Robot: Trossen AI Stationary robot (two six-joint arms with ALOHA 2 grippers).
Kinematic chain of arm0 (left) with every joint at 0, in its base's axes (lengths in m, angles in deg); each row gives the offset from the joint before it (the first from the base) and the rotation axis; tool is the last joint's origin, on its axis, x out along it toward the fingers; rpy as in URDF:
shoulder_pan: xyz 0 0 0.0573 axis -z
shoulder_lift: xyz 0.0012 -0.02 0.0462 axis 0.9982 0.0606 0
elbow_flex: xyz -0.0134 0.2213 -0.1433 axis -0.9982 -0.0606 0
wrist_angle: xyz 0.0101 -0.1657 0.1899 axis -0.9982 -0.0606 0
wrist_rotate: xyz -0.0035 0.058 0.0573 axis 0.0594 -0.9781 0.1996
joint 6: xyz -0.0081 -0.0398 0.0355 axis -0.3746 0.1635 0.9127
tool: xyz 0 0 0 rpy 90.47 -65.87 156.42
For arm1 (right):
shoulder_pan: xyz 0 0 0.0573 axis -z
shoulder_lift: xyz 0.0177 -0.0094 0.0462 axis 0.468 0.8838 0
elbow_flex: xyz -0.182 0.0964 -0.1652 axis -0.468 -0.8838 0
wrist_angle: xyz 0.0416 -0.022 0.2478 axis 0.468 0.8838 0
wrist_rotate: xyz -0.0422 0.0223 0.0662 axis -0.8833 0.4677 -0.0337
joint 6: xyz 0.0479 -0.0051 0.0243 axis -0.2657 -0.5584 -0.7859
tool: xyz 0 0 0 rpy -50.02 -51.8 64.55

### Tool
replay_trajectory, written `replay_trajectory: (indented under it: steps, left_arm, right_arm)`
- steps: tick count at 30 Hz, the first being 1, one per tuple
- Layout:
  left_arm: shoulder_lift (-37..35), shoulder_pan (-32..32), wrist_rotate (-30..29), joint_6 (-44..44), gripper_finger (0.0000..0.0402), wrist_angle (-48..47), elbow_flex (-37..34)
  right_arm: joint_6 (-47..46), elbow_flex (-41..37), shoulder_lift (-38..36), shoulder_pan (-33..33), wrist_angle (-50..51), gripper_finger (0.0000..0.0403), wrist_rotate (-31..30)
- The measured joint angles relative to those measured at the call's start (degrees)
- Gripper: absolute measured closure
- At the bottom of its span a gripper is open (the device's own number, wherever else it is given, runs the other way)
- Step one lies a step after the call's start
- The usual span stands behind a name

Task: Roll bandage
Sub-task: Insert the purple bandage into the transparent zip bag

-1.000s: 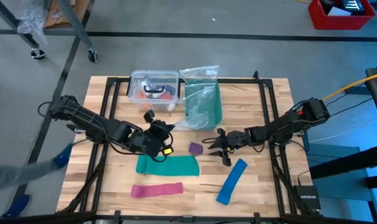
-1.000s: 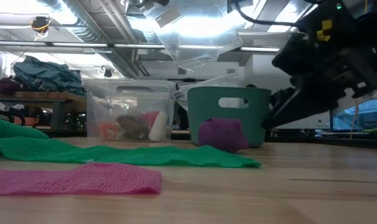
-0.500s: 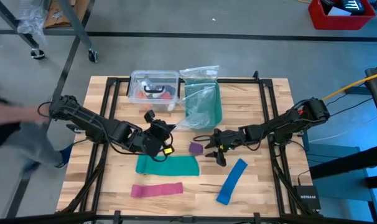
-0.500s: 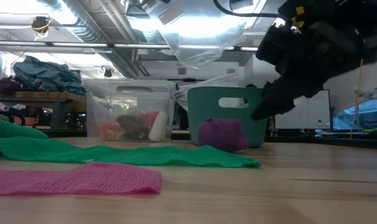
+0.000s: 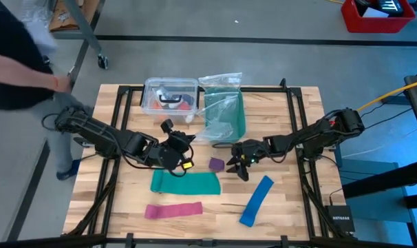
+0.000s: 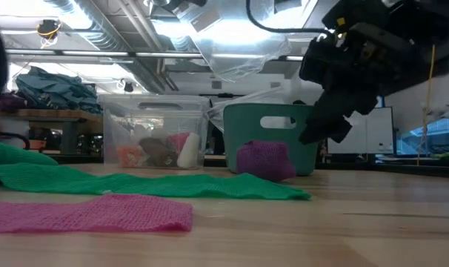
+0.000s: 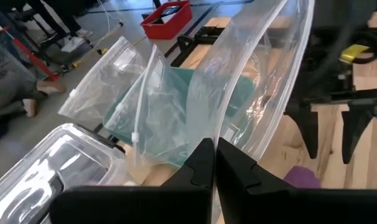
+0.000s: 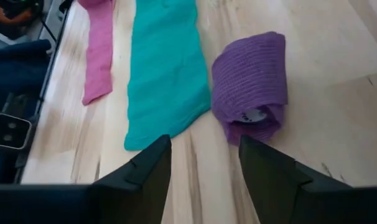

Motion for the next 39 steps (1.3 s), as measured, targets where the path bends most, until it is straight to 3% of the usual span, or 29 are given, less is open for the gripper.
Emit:
replay_trajectory:
  steps: [12, 17, 22, 39]
  left_arm:
    - [0.00, 0.00, -0.01, -0.77, 0.0401, -0.03, 0.02]
    - [-0.24, -0.24, -0.02, 1.18, 0.0401, -0.09, 0.02]
    - [-0.24, -0.78, -0.02, 5.38, 0.0401, -0.10, 0.01]
    - [-0.28, -4.85, -0.07, 7.33, 0.0401, -0.03, 0.01]
  right_arm:
    - [-0.13, 0.00, 0.04, 1.76, -3.79, 0.0215, 7.03]
    - [-2.34, 0.00, 0.04, 1.70, -0.54, 0.0215, 6.68]
    - [-3.17, 0.00, 0.04, 1.72, 1.83, 0.0215, 0.90]
    - [-5.82, 0.00, 3.77, 1.70, -2.31, 0.0215, 0.93]
